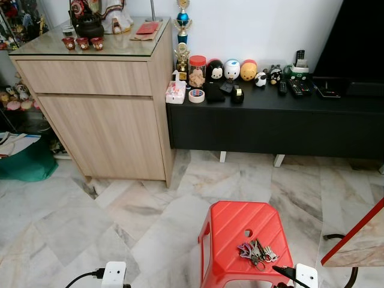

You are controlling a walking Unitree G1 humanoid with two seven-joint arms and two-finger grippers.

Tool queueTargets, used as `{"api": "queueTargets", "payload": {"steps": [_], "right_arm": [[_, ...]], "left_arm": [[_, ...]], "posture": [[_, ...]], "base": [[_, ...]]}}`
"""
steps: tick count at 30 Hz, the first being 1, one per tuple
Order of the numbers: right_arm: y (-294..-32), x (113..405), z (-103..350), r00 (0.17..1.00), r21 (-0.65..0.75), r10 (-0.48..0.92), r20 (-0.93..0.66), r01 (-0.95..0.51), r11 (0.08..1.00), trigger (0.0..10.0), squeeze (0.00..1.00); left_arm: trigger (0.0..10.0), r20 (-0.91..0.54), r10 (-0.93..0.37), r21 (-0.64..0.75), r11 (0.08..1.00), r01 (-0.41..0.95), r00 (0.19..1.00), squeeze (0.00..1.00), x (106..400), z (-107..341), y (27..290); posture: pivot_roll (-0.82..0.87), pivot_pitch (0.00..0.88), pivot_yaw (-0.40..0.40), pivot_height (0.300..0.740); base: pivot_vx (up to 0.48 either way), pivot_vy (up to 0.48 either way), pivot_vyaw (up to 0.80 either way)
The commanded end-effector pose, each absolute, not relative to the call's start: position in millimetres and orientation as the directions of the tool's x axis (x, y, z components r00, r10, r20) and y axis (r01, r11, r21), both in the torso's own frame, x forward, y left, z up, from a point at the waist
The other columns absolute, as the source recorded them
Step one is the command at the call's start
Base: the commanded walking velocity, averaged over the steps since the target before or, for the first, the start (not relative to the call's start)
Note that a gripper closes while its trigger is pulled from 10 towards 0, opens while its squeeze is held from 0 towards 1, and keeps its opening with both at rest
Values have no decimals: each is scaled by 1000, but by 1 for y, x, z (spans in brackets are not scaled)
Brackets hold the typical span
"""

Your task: Hang keys on a hook

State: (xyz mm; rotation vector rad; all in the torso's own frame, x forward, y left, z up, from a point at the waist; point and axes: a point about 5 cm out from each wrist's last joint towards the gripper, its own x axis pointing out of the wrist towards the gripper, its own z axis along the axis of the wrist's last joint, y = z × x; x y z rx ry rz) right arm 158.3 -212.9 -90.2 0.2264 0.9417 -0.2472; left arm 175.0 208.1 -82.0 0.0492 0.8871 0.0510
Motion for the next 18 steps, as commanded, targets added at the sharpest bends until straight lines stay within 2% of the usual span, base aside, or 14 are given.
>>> {"api": "queueTargets", "payload": {"steps": [1,18], "right_arm": [[-223,169,-83,590,118,2,-807,159,980,10000,0],[-223,169,-83,590,118,2,-807,159,980,10000,0]], "left_arm": [[10000,-803,-24,12,998,55,596,0,189,-77,209],[10000,-803,-24,12,998,55,596,0,189,-77,209]], "posture": [[-20,0,6,740],[-20,0,6,740]], "base": [[0,0,0],[0,0,0]]}}
